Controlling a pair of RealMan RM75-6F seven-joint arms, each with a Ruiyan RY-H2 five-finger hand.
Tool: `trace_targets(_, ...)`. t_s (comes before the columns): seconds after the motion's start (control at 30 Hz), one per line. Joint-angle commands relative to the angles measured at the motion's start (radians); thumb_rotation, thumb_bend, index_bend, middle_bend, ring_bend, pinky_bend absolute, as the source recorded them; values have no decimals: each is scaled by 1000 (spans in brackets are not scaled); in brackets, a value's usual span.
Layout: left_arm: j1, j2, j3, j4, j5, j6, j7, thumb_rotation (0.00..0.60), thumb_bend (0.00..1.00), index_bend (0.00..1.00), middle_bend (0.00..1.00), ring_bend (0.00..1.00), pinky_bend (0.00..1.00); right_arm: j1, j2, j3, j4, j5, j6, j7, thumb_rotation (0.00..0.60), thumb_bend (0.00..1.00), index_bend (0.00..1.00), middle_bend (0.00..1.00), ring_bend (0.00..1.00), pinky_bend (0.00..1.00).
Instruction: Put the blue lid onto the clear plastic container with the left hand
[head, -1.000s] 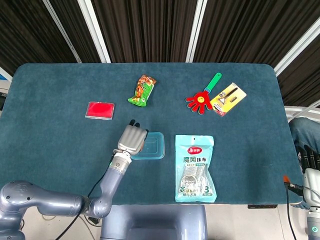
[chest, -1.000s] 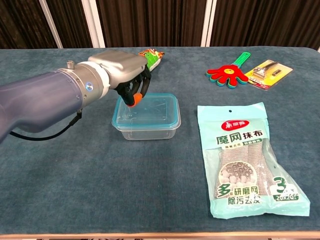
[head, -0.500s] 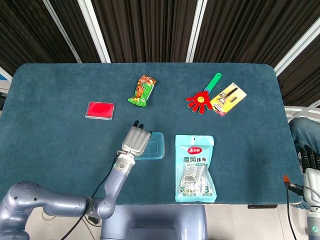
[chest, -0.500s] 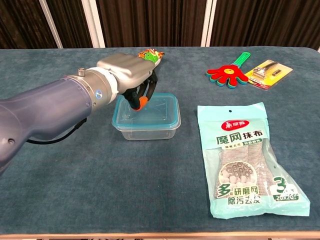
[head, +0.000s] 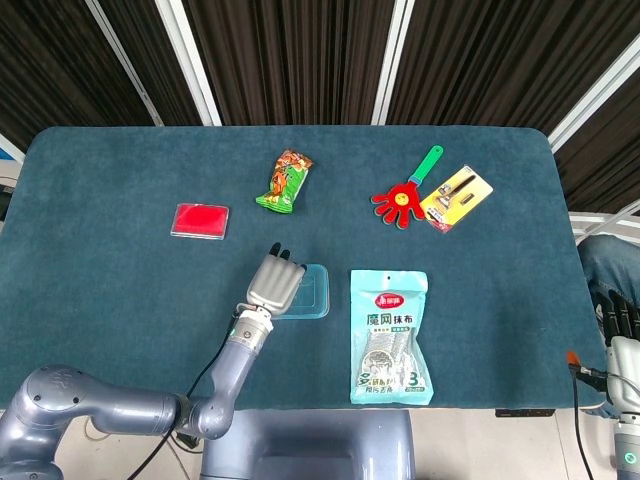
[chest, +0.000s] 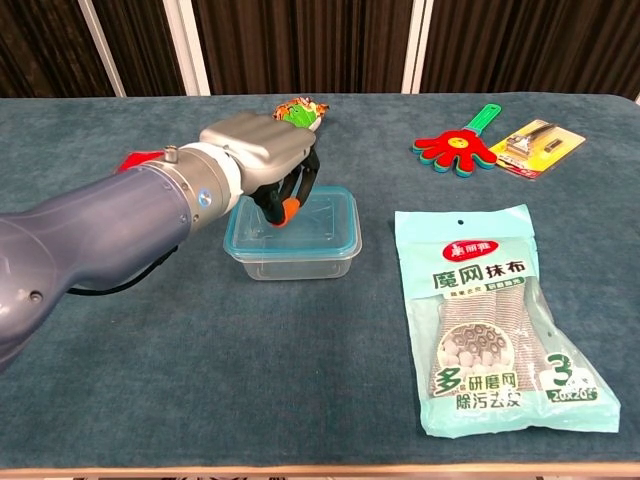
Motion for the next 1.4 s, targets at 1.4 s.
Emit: trace_targets(1.4,56,-89,27,100,67,-11,17,600,552,649,576,271,184,-1,2,0,-1,2,-1,8,600,339,0,15,0,0)
